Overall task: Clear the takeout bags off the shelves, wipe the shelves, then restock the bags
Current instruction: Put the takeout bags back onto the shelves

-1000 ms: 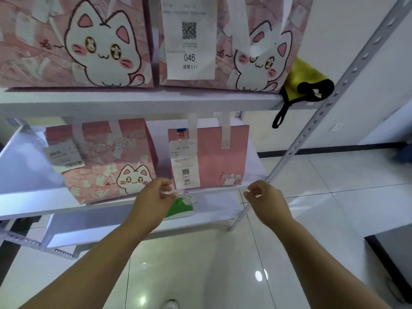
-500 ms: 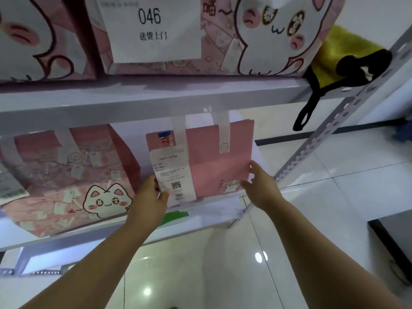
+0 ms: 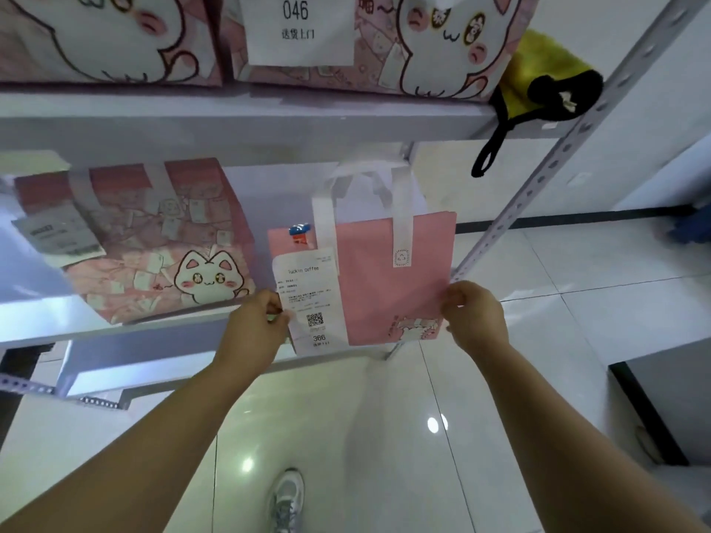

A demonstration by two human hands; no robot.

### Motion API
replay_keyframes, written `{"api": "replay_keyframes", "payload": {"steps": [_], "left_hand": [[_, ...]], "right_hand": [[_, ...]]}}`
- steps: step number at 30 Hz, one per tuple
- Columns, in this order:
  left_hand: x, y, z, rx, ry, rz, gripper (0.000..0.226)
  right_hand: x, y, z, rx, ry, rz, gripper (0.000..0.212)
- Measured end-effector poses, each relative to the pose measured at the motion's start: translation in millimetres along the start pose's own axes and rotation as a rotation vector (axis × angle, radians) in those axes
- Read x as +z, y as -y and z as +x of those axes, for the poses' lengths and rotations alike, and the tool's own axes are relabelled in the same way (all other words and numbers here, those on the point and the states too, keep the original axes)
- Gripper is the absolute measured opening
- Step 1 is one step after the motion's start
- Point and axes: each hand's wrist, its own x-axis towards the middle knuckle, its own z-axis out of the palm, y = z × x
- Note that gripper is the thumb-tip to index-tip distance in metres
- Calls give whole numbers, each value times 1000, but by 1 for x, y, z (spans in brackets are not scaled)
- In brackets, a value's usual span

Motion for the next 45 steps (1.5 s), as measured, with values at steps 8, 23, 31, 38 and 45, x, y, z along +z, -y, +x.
{"api": "replay_keyframes", "payload": {"steps": [8, 23, 31, 38, 45], "left_hand": [[-34, 34, -93, -47, -77, -85, 13], [-192, 118, -173, -190, -374, -110, 12], [-315, 177, -150, -241, -462, -85, 15], [-386, 216, -99, -234, -484, -62, 9], [-417, 244, -57, -244, -451, 5, 12]], "right_hand": [[-10, -5, -85, -119, 34, 14, 21], [85, 112, -194, -365, 269, 28, 12], [180, 222, -234, -429, 376, -27, 10], [259, 288, -243, -414, 437, 6, 25], [309, 313, -245, -314, 449, 10, 33]]}}
